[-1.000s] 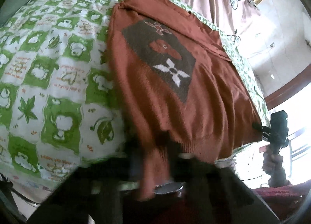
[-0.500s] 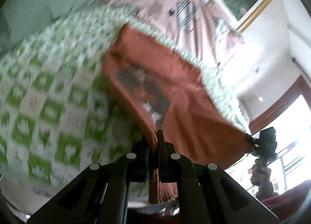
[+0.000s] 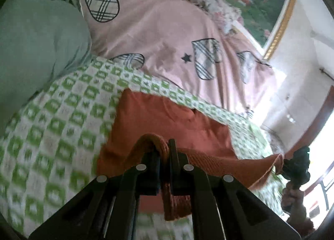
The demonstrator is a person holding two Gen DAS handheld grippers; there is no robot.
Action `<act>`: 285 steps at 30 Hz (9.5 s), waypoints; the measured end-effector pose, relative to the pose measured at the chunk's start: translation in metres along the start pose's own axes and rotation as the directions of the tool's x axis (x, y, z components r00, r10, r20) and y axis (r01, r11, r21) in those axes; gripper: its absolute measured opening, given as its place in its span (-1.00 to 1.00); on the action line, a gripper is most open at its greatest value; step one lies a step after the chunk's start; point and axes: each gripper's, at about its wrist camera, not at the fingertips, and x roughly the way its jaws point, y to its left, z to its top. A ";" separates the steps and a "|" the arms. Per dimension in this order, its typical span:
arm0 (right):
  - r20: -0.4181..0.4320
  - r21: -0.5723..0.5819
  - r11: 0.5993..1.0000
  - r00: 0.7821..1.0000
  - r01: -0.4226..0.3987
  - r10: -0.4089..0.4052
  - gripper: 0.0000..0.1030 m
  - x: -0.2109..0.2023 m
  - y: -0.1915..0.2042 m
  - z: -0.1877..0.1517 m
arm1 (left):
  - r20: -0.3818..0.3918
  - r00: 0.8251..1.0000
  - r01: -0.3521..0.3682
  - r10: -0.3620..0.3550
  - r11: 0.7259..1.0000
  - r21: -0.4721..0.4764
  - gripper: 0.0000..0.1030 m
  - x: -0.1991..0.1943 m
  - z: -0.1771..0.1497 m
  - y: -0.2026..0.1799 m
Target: Fold small clothes
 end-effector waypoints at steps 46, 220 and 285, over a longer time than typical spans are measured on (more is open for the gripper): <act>-0.198 -0.385 0.859 0.878 0.339 -0.435 -0.28 0.192 -0.023 0.037 | -0.367 0.911 -0.120 0.188 0.972 0.200 -0.38 0.243 0.022 -0.016; -0.295 0.058 0.994 0.953 0.092 -0.071 -0.45 0.140 -0.077 0.047 | -0.481 0.863 0.148 -0.156 0.987 -0.054 -0.50 0.288 -0.046 -0.133; -0.266 -0.109 0.994 0.963 0.014 -0.043 -0.88 0.209 0.077 -0.011 | -0.299 0.953 0.065 -0.055 0.998 0.023 -0.12 0.090 -0.034 -0.012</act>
